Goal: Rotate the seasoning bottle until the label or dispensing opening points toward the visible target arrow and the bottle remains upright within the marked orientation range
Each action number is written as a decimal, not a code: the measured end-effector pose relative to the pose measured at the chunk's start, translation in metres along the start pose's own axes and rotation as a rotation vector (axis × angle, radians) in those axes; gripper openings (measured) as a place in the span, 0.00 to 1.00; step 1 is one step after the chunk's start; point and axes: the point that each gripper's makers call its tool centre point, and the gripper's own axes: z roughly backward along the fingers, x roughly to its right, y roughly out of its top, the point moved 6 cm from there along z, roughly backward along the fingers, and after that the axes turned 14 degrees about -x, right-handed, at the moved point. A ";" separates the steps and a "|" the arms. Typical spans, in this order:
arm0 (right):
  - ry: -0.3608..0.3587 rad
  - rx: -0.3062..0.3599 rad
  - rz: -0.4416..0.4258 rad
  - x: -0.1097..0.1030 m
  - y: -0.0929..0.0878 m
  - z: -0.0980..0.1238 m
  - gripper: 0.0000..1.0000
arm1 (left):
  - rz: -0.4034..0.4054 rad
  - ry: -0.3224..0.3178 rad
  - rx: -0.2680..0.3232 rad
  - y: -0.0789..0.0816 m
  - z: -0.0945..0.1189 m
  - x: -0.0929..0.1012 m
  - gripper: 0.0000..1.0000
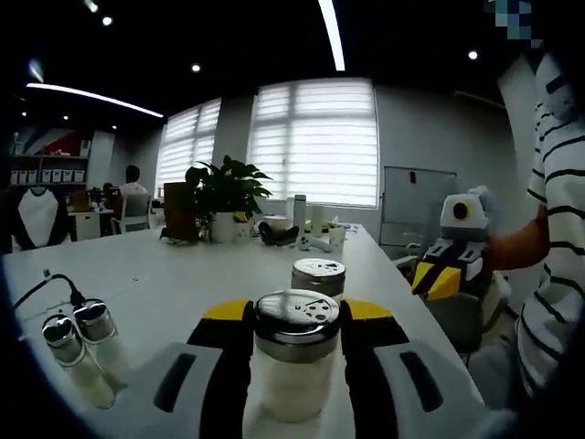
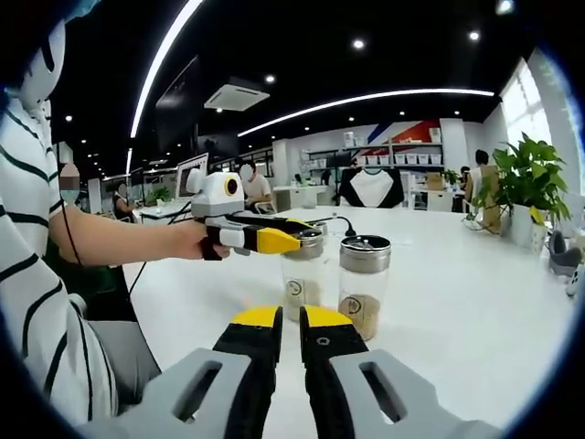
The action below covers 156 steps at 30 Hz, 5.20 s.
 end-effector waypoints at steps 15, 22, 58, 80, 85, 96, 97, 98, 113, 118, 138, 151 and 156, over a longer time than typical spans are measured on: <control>0.010 -0.001 0.007 0.000 0.001 -0.001 0.06 | -0.001 -0.042 -0.002 0.000 -0.001 -0.002 0.40; 0.013 0.003 -0.002 -0.001 0.000 0.000 0.07 | 0.013 -0.036 -0.006 0.000 -0.001 -0.002 0.40; -0.023 0.118 -0.068 -0.008 0.020 0.010 0.22 | 0.079 0.307 0.069 0.015 0.095 0.017 0.45; -0.086 0.158 -0.036 -0.008 0.033 0.015 0.38 | 0.120 0.546 0.119 0.004 0.166 0.026 0.58; -0.094 0.165 -0.031 -0.006 0.035 0.016 0.37 | 0.151 0.587 0.177 0.004 0.184 0.029 0.68; -0.130 0.177 -0.033 0.000 0.040 0.014 0.70 | 0.169 0.635 0.161 -0.007 0.200 0.034 0.82; -0.132 0.172 -0.034 0.000 0.040 0.013 0.72 | 0.129 0.664 0.169 -0.005 0.203 0.033 0.87; -0.132 0.170 -0.035 0.001 0.040 0.013 0.73 | 0.107 0.702 0.182 -0.004 0.207 0.033 0.93; -0.177 0.206 0.024 0.000 0.040 0.008 1.00 | 0.180 0.754 0.151 -0.015 0.225 0.040 1.00; -0.180 0.218 -0.006 0.005 0.038 0.003 1.00 | 0.125 0.770 0.163 -0.010 0.236 0.047 1.00; -0.168 0.288 -0.028 0.011 0.046 0.001 1.00 | 0.146 0.769 0.134 -0.021 0.247 0.055 0.99; -0.186 0.288 -0.016 0.019 0.050 0.002 1.00 | 0.121 0.734 0.124 -0.018 0.230 0.044 0.99; -0.190 0.277 -0.018 0.022 0.047 0.003 0.99 | 0.117 0.724 0.121 -0.015 0.223 0.039 0.97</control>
